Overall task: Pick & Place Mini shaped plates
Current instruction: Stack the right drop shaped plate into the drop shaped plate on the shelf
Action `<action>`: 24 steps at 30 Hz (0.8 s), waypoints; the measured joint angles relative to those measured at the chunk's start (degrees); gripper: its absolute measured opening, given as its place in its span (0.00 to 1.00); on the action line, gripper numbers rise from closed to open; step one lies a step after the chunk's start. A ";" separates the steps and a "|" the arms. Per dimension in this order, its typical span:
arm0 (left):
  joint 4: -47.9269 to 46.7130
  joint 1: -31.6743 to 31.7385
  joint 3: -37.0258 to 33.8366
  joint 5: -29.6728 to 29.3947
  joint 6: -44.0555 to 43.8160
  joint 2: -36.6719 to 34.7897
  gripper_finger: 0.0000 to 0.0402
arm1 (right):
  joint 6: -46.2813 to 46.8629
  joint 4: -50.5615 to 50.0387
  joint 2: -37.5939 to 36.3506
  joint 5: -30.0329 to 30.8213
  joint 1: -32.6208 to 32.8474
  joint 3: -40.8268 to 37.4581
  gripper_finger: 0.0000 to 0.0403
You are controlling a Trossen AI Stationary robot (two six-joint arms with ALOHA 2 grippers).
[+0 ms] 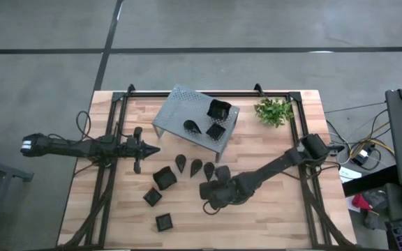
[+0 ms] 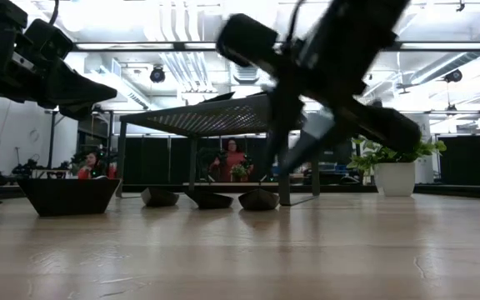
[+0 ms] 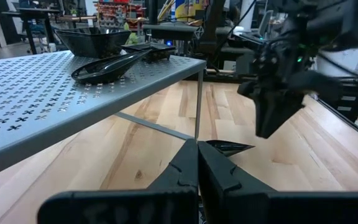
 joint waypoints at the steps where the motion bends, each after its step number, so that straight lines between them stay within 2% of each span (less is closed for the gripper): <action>1: 0.02 0.00 -0.01 0.00 0.00 0.00 0.00 | 1.60 0.03 -0.03 0.00 0.02 -0.88 0.17; 4: 0.01 0.01 -0.02 0.00 0.00 0.00 0.00 | 4.36 0.57 -0.07 -0.12 0.09 -3.22 0.16; 11: 0.02 0.00 -0.02 -0.01 0.01 0.00 0.00 | 3.24 7.82 -1.88 0.01 -1.67 -6.83 0.16; 16: 0.02 0.00 -0.02 0.00 0.00 0.00 0.00 | 5.39 9.26 -3.58 1.49 -2.05 -9.63 0.16; 24: 0.02 0.02 -0.02 0.00 0.00 0.00 0.00 | 9.09 29.61 -4.48 4.40 -3.03 -18.42 0.15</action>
